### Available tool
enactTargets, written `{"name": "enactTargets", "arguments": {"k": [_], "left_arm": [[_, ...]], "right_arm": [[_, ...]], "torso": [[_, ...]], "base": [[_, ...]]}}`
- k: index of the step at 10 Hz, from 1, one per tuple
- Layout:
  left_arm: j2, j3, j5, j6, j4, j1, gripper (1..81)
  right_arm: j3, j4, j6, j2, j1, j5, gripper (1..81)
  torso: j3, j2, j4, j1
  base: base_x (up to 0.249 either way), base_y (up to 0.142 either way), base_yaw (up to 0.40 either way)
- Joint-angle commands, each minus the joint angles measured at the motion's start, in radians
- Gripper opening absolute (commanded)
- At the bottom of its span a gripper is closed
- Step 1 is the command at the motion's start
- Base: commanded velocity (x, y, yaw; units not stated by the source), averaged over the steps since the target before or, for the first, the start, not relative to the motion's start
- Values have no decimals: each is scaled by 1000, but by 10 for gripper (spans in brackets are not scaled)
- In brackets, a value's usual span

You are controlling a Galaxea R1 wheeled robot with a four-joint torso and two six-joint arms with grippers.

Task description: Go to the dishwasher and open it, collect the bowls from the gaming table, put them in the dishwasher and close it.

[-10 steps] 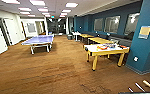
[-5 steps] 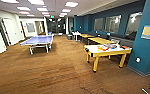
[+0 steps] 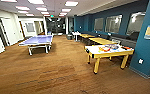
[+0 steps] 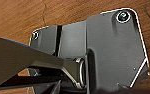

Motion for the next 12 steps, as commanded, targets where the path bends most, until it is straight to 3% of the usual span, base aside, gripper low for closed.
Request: {"name": "enactTargets", "arguments": {"k": [1,12], "left_arm": [[-1,6,40,9,-1,-44,811],[19,4,40,9,8,-44,811]], "right_arm": [[6,-1,0,-8,42,-41,811],[3,-2,5,-2,34,-41,811]], "torso": [[0,0,0,0],[0,0,0,0]], "base": [[189,0,0],[191,0,0]]}}
